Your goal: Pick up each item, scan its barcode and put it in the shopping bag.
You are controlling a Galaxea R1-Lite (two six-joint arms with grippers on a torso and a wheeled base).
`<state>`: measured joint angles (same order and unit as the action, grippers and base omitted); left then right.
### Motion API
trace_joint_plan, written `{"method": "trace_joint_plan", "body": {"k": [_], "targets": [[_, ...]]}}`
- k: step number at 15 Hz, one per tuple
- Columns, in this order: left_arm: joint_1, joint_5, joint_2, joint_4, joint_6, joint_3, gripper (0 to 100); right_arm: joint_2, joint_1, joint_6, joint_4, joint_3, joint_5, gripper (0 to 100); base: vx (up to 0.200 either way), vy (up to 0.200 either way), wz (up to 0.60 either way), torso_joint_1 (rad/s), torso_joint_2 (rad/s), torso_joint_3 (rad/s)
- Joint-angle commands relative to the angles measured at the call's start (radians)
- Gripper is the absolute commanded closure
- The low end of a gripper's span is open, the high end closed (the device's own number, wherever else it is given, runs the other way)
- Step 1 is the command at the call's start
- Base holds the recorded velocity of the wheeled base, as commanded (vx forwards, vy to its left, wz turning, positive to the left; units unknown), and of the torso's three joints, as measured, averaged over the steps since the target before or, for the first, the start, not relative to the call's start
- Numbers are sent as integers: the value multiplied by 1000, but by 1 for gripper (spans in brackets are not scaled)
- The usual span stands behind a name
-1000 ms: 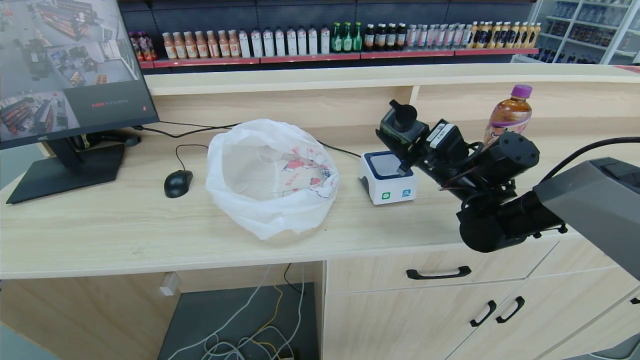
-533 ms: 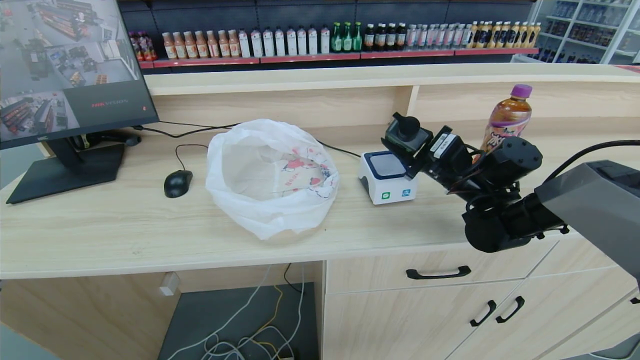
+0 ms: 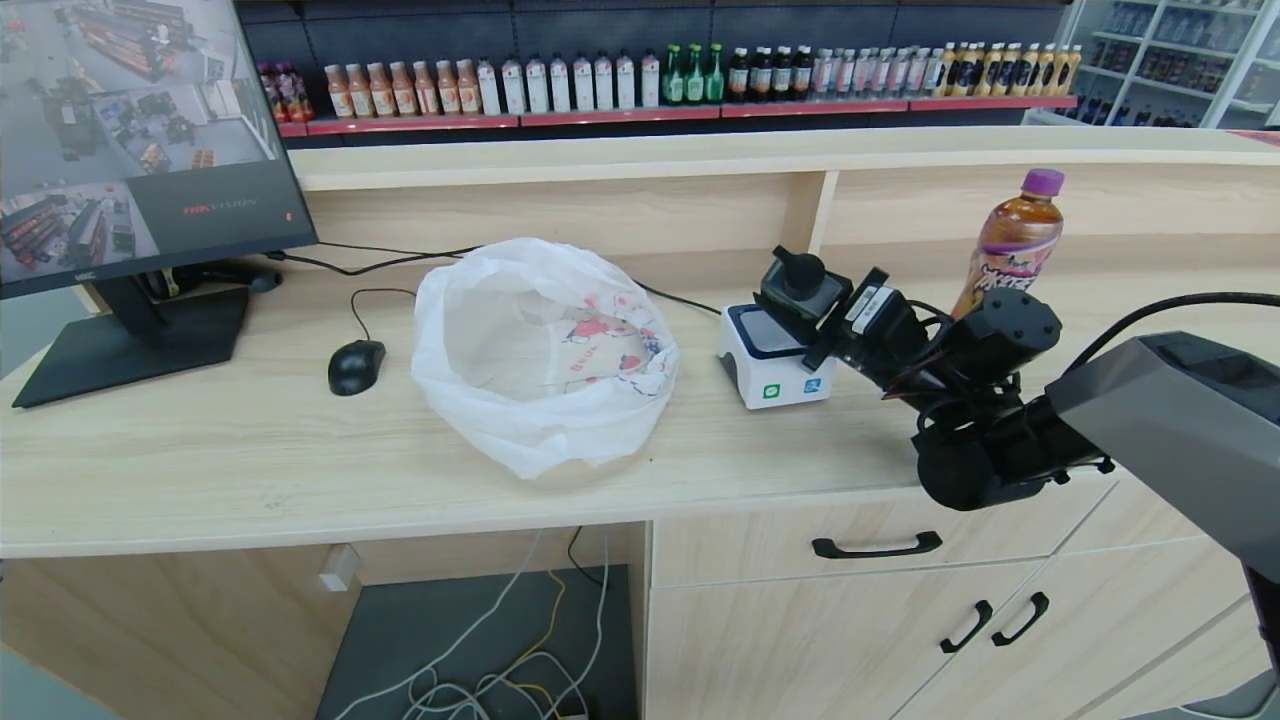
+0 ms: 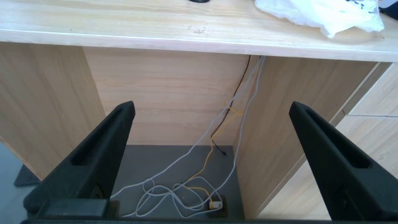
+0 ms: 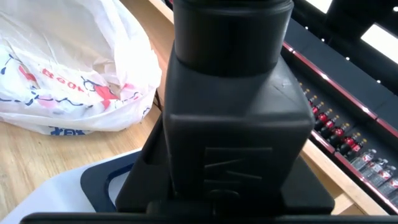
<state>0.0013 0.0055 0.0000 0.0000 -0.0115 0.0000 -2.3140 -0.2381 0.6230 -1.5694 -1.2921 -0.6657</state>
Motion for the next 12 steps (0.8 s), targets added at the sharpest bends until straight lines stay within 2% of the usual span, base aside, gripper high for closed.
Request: {"method": "trace_joint_plan", "body": {"k": [1,12], "targets": [[0,1,0,0,-1,0,0,-2,0,0,-1,-1,0,100,0,0,0,0,0,0],[0,1,0,0,-1,0,0,-4,3,3,-1,-3,6,100,0,0,0,0,0,0]]}}
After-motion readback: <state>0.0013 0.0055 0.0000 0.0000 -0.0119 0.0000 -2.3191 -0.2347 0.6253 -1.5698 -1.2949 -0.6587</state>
